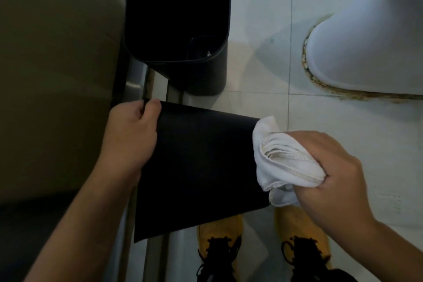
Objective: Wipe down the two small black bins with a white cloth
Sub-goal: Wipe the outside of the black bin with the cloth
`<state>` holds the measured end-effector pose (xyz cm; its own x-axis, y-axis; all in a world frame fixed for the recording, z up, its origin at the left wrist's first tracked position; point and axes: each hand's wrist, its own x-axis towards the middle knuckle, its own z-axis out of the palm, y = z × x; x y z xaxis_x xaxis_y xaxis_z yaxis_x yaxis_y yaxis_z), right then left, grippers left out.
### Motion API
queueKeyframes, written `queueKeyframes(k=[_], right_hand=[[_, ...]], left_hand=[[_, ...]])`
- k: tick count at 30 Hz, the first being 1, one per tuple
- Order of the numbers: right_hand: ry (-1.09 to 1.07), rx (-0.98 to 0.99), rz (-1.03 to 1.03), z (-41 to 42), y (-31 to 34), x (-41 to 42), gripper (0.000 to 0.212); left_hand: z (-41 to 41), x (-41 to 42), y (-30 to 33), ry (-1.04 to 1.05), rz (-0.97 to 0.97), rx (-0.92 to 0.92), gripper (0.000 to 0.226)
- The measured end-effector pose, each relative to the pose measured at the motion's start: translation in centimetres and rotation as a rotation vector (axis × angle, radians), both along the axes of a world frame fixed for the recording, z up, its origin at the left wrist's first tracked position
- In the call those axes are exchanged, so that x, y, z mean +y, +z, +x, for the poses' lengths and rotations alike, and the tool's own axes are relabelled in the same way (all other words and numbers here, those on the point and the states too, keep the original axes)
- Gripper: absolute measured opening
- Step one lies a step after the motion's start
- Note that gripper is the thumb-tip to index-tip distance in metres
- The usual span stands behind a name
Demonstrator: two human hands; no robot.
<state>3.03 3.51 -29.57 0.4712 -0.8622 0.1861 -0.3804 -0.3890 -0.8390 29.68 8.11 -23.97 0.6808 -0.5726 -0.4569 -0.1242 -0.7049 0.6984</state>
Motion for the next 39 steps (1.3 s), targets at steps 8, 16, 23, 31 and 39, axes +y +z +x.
queueKeyframes(k=[8,16,23,31,39], right_hand=[[-0.039,-0.042,-0.152,1.3,2.6,-0.4,0.025],[0.092,0.068,-0.275,2.7,4.8,2.1,0.033],[0.251,0.112,-0.454,5.1,4.8,2.7,0.025],[0.395,0.304,-0.318,6.4,5.4,1.6,0.058],[0.252,0.297,-0.197,10.4,5.8,-2.6,0.05]], left_hand=[[-4.5,3.5,3.5,-0.062,-0.274,-0.007,0.03],[-6.5,5.9,1.0,-0.218,-0.275,-0.511,0.032],[-5.0,6.5,0.5,-0.31,-0.372,-0.428,0.028],[-5.0,7.1,-0.5,-0.219,-0.409,-0.37,0.023],[-5.1,5.9,0.2,-0.255,-0.358,-0.402,0.027]])
